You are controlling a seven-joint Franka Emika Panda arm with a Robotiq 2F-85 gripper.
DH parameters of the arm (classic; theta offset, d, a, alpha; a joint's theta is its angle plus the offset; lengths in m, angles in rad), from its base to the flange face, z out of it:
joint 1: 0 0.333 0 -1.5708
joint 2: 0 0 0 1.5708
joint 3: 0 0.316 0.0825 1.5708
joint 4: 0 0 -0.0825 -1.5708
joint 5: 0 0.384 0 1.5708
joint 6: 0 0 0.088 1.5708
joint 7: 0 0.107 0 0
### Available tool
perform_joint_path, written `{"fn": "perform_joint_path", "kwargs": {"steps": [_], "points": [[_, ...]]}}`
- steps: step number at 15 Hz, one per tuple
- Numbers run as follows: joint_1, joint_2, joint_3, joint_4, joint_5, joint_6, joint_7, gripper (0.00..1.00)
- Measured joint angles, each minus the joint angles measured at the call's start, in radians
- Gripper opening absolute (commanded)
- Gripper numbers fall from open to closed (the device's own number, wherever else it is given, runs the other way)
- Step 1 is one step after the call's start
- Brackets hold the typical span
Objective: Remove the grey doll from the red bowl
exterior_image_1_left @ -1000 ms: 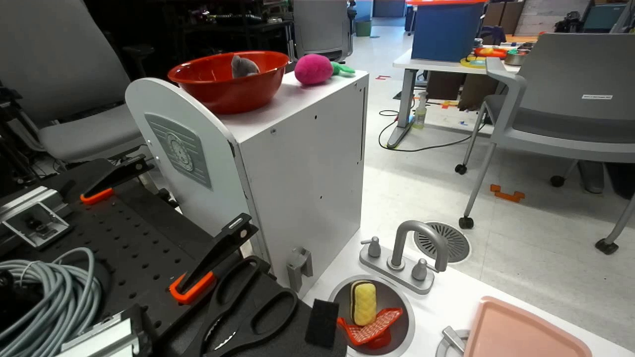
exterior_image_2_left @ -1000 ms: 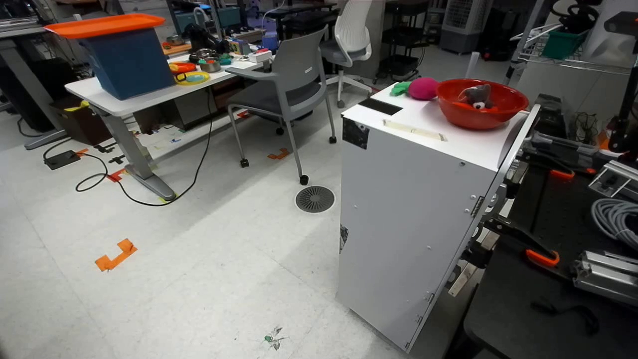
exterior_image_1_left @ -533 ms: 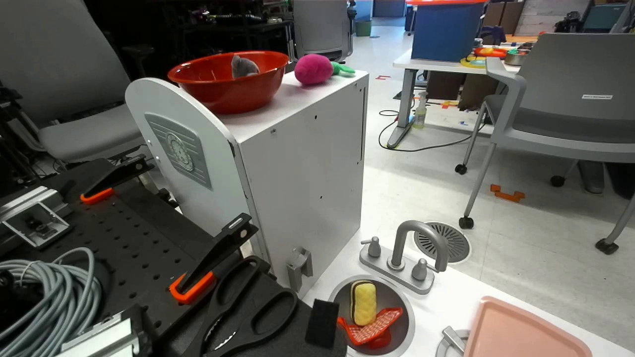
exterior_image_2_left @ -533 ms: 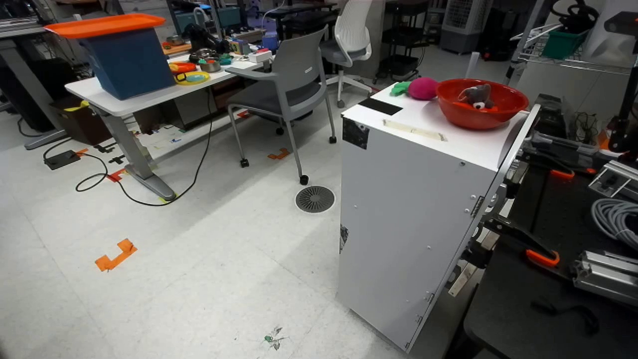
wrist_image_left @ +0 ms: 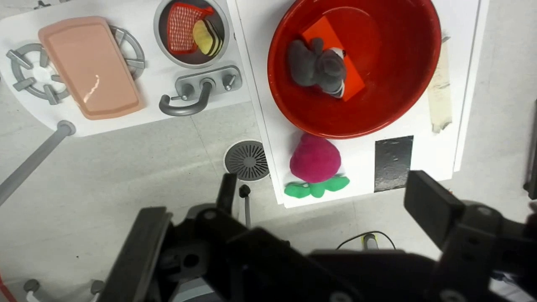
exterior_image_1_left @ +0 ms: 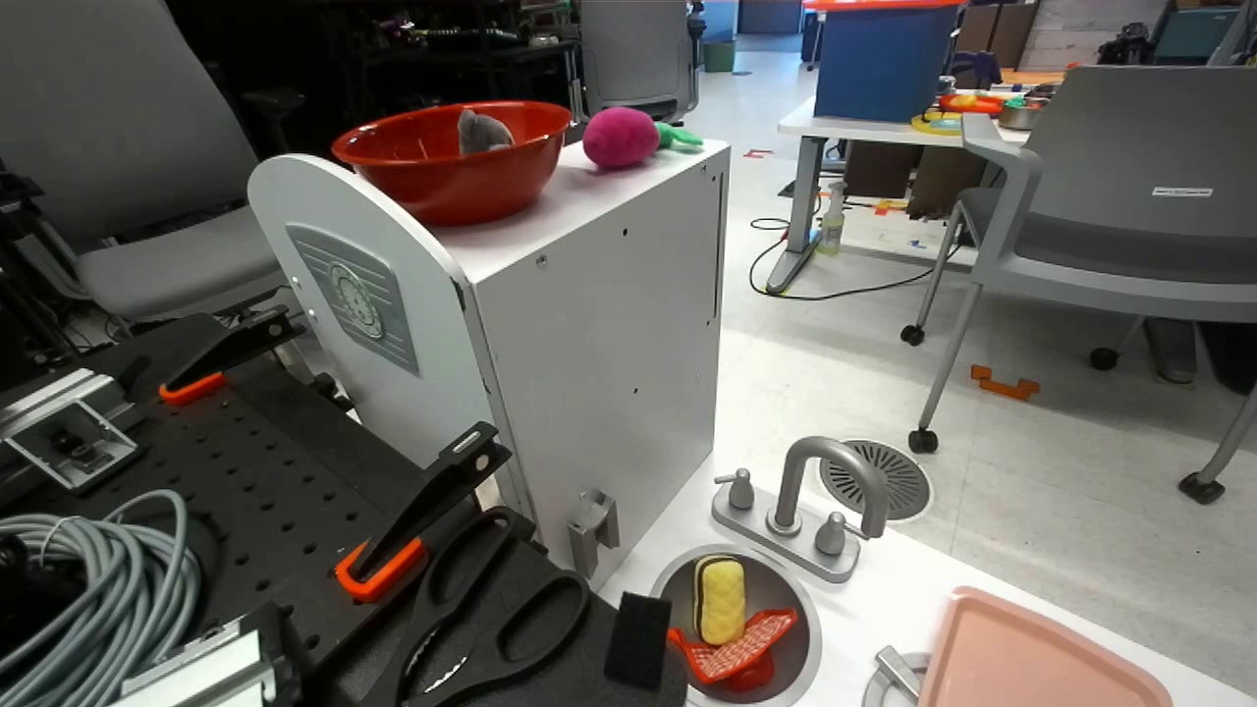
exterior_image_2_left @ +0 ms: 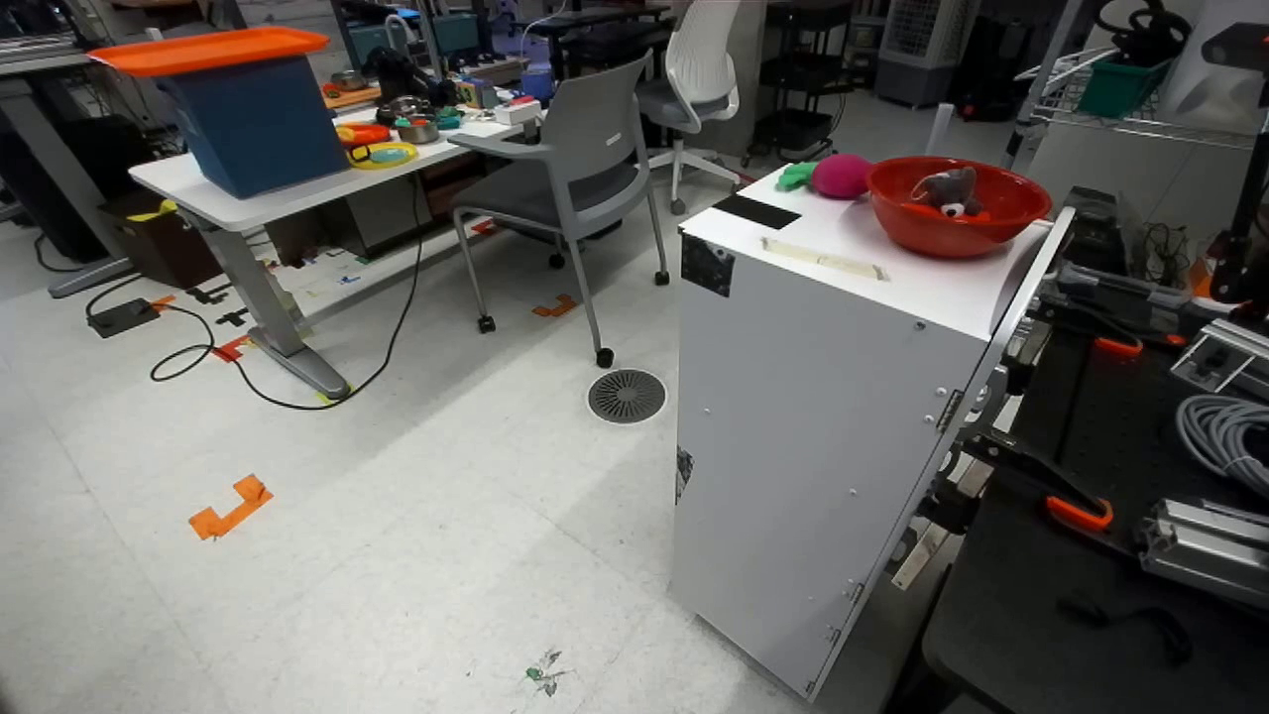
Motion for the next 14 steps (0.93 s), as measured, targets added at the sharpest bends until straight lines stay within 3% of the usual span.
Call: {"fn": "perform_joint_path", "kwargs": {"steps": [8, 14], "points": [[0.0, 0.007, -0.015, -0.019, 0.008, -0.001, -0.002, 1.0], [0.019, 0.078, -0.008, -0.014, 0.009, -0.005, -0.021, 1.0]]}}
